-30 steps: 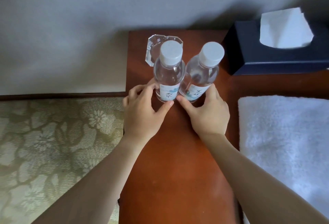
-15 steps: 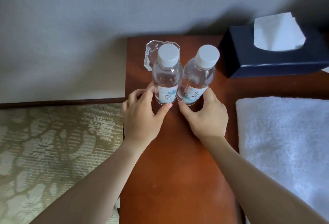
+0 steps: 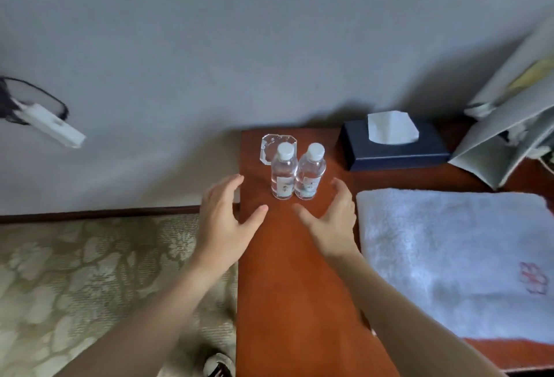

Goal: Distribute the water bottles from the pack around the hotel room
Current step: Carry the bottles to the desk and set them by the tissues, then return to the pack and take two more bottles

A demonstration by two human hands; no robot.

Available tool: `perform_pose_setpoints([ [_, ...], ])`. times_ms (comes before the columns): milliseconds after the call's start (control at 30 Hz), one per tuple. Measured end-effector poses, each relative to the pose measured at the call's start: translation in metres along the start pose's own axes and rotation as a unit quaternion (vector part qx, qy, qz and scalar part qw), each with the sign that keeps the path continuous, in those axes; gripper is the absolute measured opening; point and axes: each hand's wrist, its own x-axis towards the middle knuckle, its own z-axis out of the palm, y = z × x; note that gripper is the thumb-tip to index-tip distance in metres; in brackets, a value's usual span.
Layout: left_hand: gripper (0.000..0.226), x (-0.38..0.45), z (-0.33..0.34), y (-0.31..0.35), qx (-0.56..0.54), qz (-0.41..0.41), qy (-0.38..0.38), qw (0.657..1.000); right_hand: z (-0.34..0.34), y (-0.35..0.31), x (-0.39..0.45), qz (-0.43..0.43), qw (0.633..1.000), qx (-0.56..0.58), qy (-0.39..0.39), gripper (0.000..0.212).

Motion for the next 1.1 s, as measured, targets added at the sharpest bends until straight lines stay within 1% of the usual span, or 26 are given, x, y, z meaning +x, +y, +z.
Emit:
perform_pose_setpoints([
  [67,0.045,-0.009,-0.058,0.029,0.003,0.019,0.031,0.999,-0.029,-0.049,-0.005,-0.047,0.998,0.03,0.006,0.07],
  [100,0.036,-0.012,-0.088,0.043,0.009,0.035,0.052,0.998,-0.043,-0.077,-0.009,-0.072,0.996,0.053,-0.007,0.054],
  [167,0.027,-0.018,-0.146,0.065,0.023,0.074,0.107,0.991,-0.063,-0.134,-0.021,-0.12,0.987,0.097,-0.047,0.032],
  [200,0.024,-0.021,-0.174,0.073,0.027,0.083,0.136,0.987,-0.068,-0.161,-0.029,-0.147,0.981,0.108,-0.062,0.026],
  [267,0.016,-0.031,-0.231,0.083,0.033,0.08,0.195,0.977,-0.072,-0.216,-0.047,-0.197,0.968,0.131,-0.086,0.018],
  [333,0.012,-0.045,-0.286,0.086,0.033,0.069,0.245,0.966,-0.065,-0.268,-0.071,-0.244,0.95,0.156,-0.114,0.016],
  [400,0.01,-0.068,-0.339,0.08,0.028,0.062,0.288,0.955,-0.049,-0.315,-0.103,-0.289,0.93,0.17,-0.152,0.018],
  [500,0.013,-0.116,-0.414,0.06,0.053,0.048,0.343,0.937,-0.009,-0.377,-0.163,-0.346,0.895,0.173,-0.22,0.024],
  [533,0.011,-0.135,-0.438,0.05,0.064,0.034,0.356,0.932,0.007,-0.396,-0.185,-0.365,0.883,0.168,-0.242,0.025],
  [600,0.006,-0.178,-0.487,0.028,0.086,-0.002,0.389,0.917,0.044,-0.436,-0.236,-0.411,0.851,0.152,-0.29,0.026],
  [667,0.008,-0.227,-0.539,0.008,0.093,-0.036,0.434,0.895,0.082,-0.474,-0.295,-0.453,0.812,0.146,-0.337,0.027],
  [800,0.012,-0.323,-0.628,-0.025,0.124,-0.09,0.502,0.851,0.153,-0.535,-0.41,-0.5,0.746,0.156,-0.412,0.032],
  [867,0.006,-0.368,-0.665,-0.042,0.122,-0.118,0.529,0.831,0.184,-0.563,-0.464,-0.518,0.717,0.16,-0.439,0.032],
  [967,0.02,-0.427,-0.705,-0.07,0.117,-0.15,0.578,0.793,0.219,-0.593,-0.533,-0.549,0.681,0.16,-0.457,0.037],
  [1033,0.016,-0.46,-0.723,-0.086,0.121,-0.172,0.605,0.768,0.241,-0.605,-0.571,-0.569,0.655,0.162,-0.469,0.039],
  [1100,0.012,-0.488,-0.737,-0.103,0.125,-0.186,0.621,0.751,0.263,-0.614,-0.602,-0.59,0.629,0.154,-0.482,0.037],
])
